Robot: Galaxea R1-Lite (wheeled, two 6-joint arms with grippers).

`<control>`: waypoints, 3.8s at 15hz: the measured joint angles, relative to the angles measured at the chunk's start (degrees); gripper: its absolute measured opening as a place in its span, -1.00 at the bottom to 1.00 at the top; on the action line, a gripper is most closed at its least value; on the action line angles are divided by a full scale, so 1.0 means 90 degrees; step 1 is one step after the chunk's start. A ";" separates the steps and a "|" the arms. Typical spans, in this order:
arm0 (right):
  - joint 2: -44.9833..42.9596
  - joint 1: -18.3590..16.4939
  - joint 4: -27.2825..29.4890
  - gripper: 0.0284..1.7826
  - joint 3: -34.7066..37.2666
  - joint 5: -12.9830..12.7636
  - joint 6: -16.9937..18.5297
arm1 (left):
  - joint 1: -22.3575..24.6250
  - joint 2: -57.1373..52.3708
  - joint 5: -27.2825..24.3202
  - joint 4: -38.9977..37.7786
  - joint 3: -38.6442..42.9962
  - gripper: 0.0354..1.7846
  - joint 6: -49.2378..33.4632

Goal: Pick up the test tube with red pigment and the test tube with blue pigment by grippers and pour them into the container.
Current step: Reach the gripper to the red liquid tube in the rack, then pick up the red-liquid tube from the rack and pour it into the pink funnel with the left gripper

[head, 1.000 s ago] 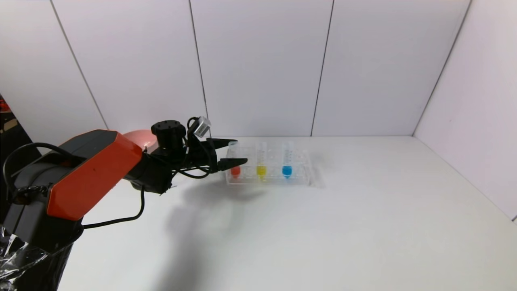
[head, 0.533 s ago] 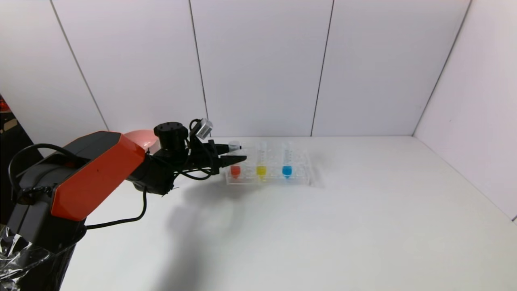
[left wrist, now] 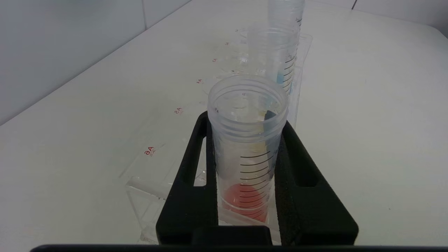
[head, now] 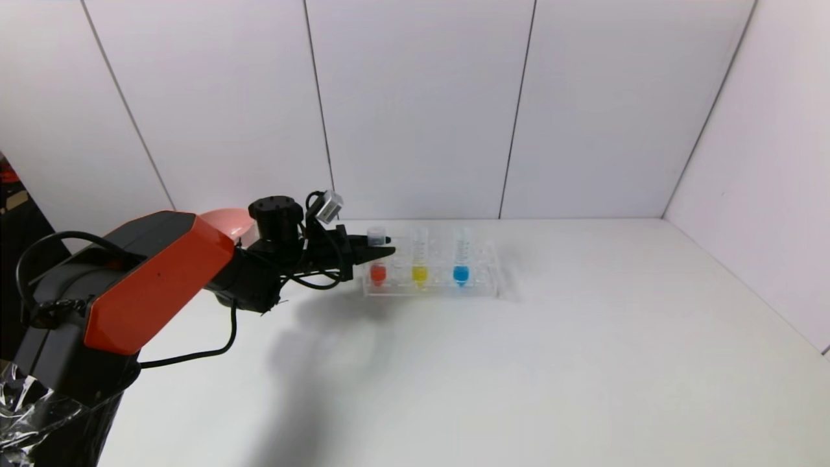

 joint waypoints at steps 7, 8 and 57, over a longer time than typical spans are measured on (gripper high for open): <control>0.0000 0.0000 0.0000 0.99 0.0000 0.0000 0.0000 | 0.0003 -0.0192 0.0027 0.0098 -0.0209 -0.51 -0.0138; 0.0000 -0.0003 0.0000 0.99 0.0000 0.0000 0.0003 | 0.0000 -0.0257 0.0024 0.0168 -0.0255 -0.51 -0.0142; 0.0000 0.0000 0.0000 0.99 0.0000 0.0000 0.0000 | 0.1285 -0.4008 0.4986 0.2625 0.1528 -0.51 0.0249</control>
